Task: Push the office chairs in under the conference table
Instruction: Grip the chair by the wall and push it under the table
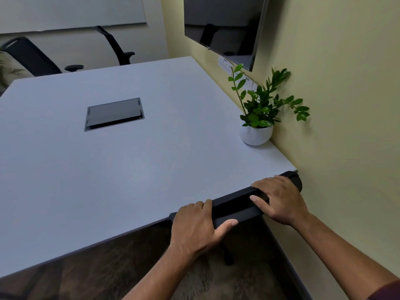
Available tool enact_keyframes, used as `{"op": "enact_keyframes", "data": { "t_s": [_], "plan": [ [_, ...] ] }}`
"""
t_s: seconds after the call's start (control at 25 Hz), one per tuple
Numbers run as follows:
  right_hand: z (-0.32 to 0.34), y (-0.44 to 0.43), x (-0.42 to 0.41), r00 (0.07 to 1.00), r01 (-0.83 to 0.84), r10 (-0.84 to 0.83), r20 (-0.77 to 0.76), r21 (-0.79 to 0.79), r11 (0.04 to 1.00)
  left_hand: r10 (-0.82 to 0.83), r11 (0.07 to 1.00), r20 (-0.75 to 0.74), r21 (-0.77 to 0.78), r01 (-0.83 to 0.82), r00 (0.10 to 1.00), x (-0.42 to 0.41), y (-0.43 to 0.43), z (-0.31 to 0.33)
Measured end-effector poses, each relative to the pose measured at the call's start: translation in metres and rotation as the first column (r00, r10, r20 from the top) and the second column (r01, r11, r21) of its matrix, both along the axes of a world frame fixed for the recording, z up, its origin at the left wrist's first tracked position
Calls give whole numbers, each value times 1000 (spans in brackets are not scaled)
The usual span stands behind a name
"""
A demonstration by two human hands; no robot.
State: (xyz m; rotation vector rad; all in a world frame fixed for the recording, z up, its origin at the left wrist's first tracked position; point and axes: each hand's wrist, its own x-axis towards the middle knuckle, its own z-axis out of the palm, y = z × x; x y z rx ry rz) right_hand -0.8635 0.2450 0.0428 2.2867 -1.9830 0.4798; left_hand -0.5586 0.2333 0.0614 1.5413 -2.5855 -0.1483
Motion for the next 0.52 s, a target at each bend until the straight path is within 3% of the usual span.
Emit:
{"op": "enact_keyframes", "data": {
  "t_s": [0.24, 0.52],
  "plan": [
    [1, -2, 2, 1000, -18, 18, 8, 34, 999, 38, 999, 47, -27, -37, 998, 0, 0, 5],
    [11, -4, 5, 996, -67, 77, -46, 193, 979, 162, 984, 48, -86, -158, 986, -3, 9, 4]
  ]
}}
